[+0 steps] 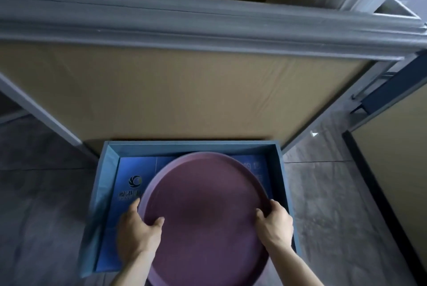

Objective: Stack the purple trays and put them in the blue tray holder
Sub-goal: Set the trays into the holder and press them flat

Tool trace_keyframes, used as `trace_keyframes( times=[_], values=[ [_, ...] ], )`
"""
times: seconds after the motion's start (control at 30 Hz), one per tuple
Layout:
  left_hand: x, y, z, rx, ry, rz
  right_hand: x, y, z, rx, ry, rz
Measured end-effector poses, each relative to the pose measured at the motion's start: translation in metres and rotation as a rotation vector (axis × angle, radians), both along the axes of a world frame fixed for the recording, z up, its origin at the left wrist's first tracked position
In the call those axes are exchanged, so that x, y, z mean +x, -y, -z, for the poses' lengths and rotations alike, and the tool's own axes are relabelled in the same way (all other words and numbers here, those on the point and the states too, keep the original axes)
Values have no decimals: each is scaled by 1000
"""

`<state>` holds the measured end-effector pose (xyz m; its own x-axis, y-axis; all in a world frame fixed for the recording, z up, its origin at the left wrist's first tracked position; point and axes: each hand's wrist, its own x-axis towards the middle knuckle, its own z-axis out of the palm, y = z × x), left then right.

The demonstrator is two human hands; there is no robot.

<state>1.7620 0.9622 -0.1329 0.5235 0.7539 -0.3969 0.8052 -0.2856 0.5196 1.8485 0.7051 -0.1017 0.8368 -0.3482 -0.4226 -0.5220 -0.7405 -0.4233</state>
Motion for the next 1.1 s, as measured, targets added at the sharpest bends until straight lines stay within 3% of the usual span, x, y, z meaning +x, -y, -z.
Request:
trace_keyframes(
  times=[0.33, 1.1],
  values=[
    [1, 16, 2, 115, -66, 56, 6, 2, 5, -32, -15, -19],
    [1, 20, 5, 184, -122, 133, -17, 1, 25, -250, -31, -349]
  ],
)
